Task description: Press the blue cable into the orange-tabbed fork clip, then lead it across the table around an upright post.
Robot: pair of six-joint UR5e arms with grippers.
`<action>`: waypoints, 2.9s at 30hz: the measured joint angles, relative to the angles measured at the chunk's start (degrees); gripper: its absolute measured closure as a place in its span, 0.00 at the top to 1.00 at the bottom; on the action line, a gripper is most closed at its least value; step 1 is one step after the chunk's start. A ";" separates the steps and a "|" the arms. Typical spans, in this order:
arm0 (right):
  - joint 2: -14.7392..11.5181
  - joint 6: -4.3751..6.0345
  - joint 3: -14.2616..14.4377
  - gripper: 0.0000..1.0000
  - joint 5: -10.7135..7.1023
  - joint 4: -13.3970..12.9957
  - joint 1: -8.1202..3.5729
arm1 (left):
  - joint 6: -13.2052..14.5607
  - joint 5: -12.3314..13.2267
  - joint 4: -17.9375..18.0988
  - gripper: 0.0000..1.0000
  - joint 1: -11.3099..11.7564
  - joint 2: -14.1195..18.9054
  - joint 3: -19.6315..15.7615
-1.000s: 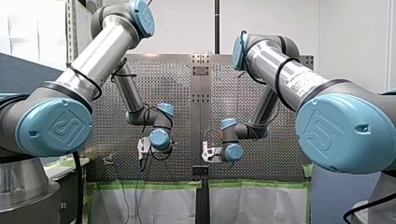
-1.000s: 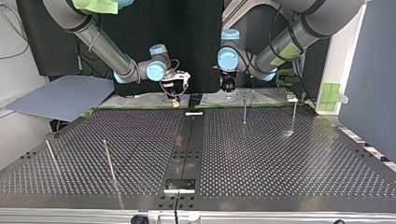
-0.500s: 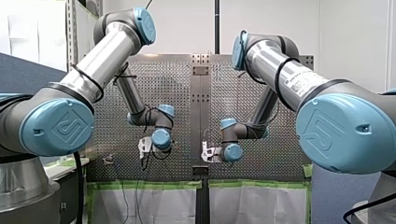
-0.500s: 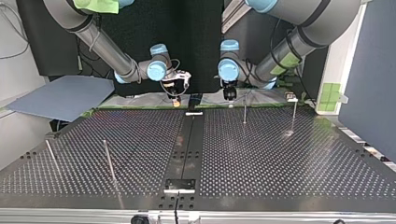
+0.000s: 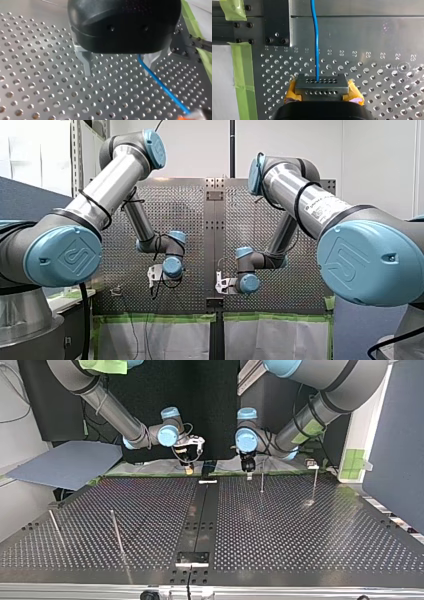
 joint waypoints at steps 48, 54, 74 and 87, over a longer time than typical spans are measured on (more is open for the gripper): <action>0.07 0.04 0.01 0.00 0.05 0.00 0.17 | 5.19 -2.05 -0.14 0.02 -0.09 -3.12 2.37; 0.06 0.10 -0.02 0.00 0.13 0.00 0.06 | 5.57 -2.25 -1.37 0.02 -0.23 -3.05 2.38; -8.16 0.08 -1.21 0.00 3.07 6.73 0.09 | 2.38 -2.90 -4.46 0.02 -4.08 5.08 2.37; -15.16 0.14 -2.74 0.00 3.08 9.54 0.46 | 2.36 -6.61 -9.71 0.02 -6.70 12.22 3.23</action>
